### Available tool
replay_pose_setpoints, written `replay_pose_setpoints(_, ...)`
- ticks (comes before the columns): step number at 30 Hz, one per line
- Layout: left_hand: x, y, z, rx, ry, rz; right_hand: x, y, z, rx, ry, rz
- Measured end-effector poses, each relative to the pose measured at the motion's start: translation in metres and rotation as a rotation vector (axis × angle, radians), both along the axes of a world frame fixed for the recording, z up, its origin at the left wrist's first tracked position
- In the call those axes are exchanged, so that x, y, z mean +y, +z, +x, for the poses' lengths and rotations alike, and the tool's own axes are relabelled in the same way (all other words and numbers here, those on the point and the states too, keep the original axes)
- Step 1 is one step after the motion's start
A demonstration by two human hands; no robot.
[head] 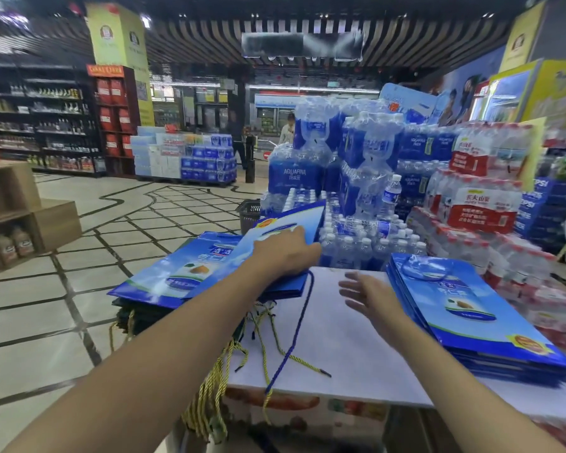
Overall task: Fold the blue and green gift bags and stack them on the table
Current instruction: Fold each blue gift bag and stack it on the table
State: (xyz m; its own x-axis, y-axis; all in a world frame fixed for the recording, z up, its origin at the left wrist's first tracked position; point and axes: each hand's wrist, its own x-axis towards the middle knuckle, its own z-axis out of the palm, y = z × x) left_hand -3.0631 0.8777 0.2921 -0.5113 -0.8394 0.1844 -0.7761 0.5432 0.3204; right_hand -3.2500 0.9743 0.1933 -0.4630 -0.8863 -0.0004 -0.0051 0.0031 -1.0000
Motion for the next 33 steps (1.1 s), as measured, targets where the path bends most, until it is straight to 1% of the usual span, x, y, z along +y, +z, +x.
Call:
replay_pose_setpoints(1, 0.011, 0.000, -0.013, 0.003, -0.022, -0.008, 0.000, 0.016, 0.001, -0.247, 0.057, -0.026)
replay_pose_setpoints(2, 0.020, -0.002, -0.026, 0.000, -0.044, -0.015, 0.000, 0.030, -0.002, -0.412, 0.109, -0.042)
replay_pose_setpoints(3, 0.030, -0.006, -0.038, -0.010, -0.067, -0.015, 0.001, 0.042, -0.006, -0.496, 0.141, -0.038)
replay_pose_setpoints(4, 0.039, -0.010, -0.049, -0.022, -0.093, -0.010, 0.003, 0.051, -0.010, -0.508, 0.139, -0.021)
replay_pose_setpoints(7, 0.066, -0.027, -0.075, -0.039, -0.183, 0.027, 0.001, 0.061, -0.025, -0.407, 0.041, 0.056)
replay_pose_setpoints(10, 0.080, -0.043, -0.089, -0.002, -0.254, 0.077, 0.002, 0.053, -0.045, -0.197, -0.099, 0.154)
replay_pose_setpoints(13, 0.074, -0.056, -0.087, 0.037, -0.356, 0.151, 0.014, 0.047, -0.057, 0.007, -0.139, 0.253)
replay_pose_setpoints(16, 0.058, -0.075, -0.066, -0.014, -0.412, 0.105, 0.019, 0.040, -0.064, 0.036, -0.152, 0.312)
replay_pose_setpoints(18, 0.046, -0.093, -0.045, -0.007, -0.421, 0.106, 0.018, 0.035, -0.066, 0.043, -0.147, 0.328)
replay_pose_setpoints(22, 0.035, -0.125, -0.007, -0.017, -0.452, 0.084, 0.004, 0.032, -0.067, 0.104, -0.182, 0.296)
replay_pose_setpoints(23, 0.035, -0.130, -0.001, -0.015, -0.455, 0.073, 0.001, 0.032, -0.067, 0.150, -0.190, 0.291)
replay_pose_setpoints(25, 0.034, -0.137, 0.008, -0.036, -0.453, 0.070, -0.003, 0.036, -0.065, 0.314, -0.161, 0.321)
replay_pose_setpoints(26, 0.033, -0.141, 0.011, -0.071, -0.449, 0.086, -0.005, 0.038, -0.066, 0.411, -0.117, 0.356)
replay_pose_setpoints(28, 0.032, -0.147, 0.013, -0.186, -0.449, 0.118, -0.002, 0.045, -0.067, 0.665, -0.042, 0.419)
replay_pose_setpoints(29, 0.032, -0.150, 0.013, -0.245, -0.453, 0.114, 0.003, 0.050, -0.065, 0.802, -0.019, 0.405)
replay_pose_setpoints(31, 0.033, -0.155, 0.011, -0.312, -0.456, 0.084, 0.018, 0.059, -0.057, 1.043, 0.044, 0.300)
replay_pose_setpoints(33, 0.033, -0.157, 0.008, -0.324, -0.453, 0.047, 0.040, 0.062, -0.051, 1.176, 0.143, 0.227)
